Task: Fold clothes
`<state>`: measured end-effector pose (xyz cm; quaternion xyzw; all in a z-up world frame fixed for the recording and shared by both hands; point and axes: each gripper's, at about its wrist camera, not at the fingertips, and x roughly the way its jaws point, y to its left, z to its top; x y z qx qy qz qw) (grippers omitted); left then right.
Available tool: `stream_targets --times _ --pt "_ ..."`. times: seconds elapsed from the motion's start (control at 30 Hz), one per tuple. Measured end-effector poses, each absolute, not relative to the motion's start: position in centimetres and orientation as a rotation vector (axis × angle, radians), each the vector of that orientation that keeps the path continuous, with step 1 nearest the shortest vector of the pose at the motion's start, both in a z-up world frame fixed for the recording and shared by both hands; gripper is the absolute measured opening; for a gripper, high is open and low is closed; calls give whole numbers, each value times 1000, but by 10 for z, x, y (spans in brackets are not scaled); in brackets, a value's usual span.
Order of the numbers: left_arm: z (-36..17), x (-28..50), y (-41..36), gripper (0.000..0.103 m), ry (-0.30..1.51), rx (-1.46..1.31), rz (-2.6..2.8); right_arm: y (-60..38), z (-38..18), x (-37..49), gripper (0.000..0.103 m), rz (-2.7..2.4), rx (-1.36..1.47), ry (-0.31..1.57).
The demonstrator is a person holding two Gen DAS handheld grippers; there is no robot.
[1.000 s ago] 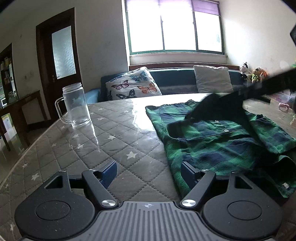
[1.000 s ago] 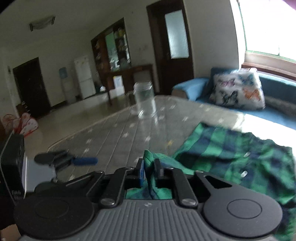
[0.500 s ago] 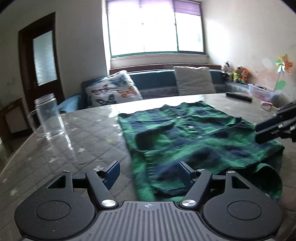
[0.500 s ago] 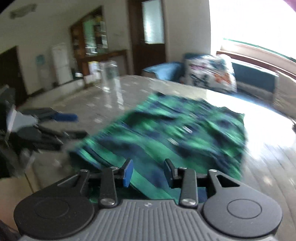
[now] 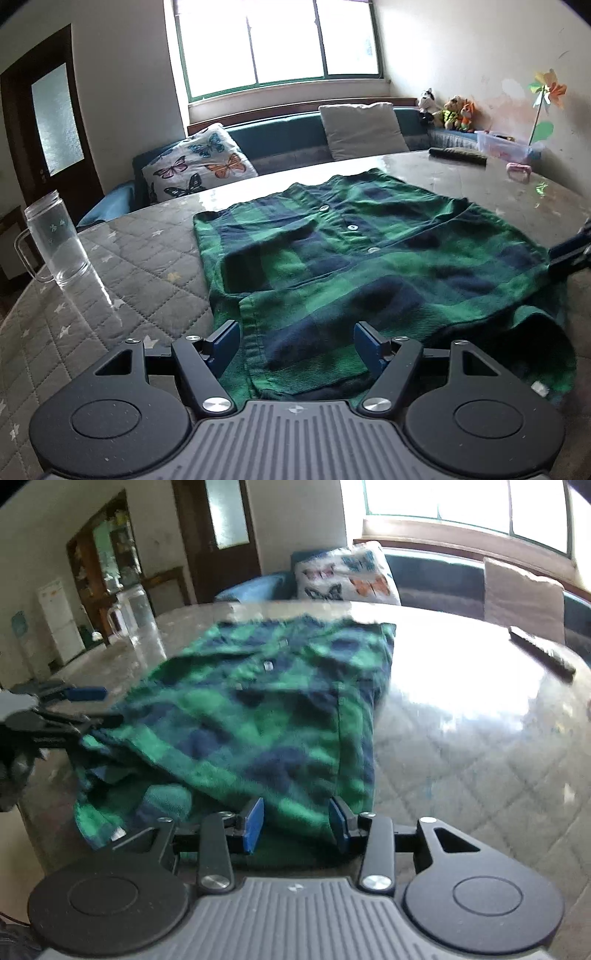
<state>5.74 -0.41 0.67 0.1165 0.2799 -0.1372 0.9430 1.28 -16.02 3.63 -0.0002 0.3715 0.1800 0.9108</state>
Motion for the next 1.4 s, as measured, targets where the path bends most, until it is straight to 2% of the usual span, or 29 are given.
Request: stream_targets --times 0.2,0.4,0.7,0.83,0.9,1.1,1.4 --pt "0 66 -4 71 598 245 -268 -158 47 41 39 388 22 701" --pt "-6 69 -2 71 625 248 -251 -156 20 81 39 356 37 750" --pt "8 76 -3 71 578 242 -233 -145 35 97 39 372 30 682" --pt "6 89 -2 71 583 250 -205 -139 22 119 39 348 6 695" --pt "4 93 0 71 592 250 -194 -143 15 122 35 308 -3 701" --pt "0 99 2 72 603 250 -188 -141 26 123 37 312 6 666" --pt "-6 107 5 72 626 253 -171 -147 11 150 36 265 27 710"
